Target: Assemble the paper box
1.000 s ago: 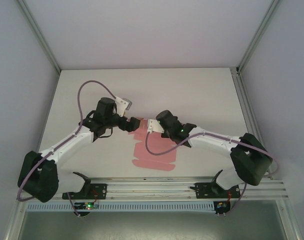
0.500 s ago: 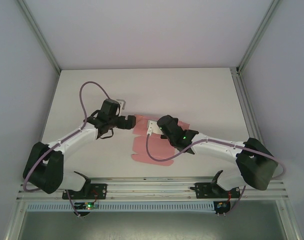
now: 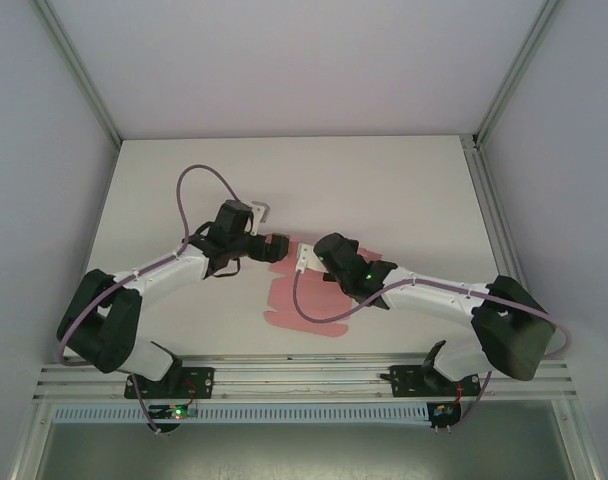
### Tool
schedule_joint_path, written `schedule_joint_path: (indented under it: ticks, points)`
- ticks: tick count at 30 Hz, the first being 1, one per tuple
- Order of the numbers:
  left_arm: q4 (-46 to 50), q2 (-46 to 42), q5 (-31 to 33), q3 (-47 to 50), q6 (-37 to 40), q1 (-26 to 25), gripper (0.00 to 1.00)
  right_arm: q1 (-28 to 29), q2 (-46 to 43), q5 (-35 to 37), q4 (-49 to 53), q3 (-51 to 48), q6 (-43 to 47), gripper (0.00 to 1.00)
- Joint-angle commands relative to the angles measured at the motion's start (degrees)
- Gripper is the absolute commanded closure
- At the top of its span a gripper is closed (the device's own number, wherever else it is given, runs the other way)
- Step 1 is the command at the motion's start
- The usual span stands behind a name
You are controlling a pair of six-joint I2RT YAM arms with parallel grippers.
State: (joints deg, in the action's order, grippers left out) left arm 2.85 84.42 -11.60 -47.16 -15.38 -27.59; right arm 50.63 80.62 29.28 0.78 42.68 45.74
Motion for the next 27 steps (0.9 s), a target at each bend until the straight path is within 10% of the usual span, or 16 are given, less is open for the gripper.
schedule_joint_path:
  ticks: [1,9,14,27]
  points:
    - [-5.88,0.76,3.52,-0.68,-0.90,-3.34,0.00,1.31,-1.85,-4.46,-2.65,0.11,-2.75,1.00]
    - [-0.43,-4.27,12.50,-0.67,-5.17,-3.88,0.00,3.21,-2.49,6.90,-12.51,-4.55,2.76,1.00]
    - [6.59,-12.93,20.18,1.39,-9.12,-1.83,0.00,1.43,-8.08,1.76,-8.56,-3.67,-0.47,1.00]
    - [6.37,-29.51,12.15,15.77,-14.53,11.41,0.00,-2.53,-15.99,-5.70,-8.19,-6.23,-6.15,1.00]
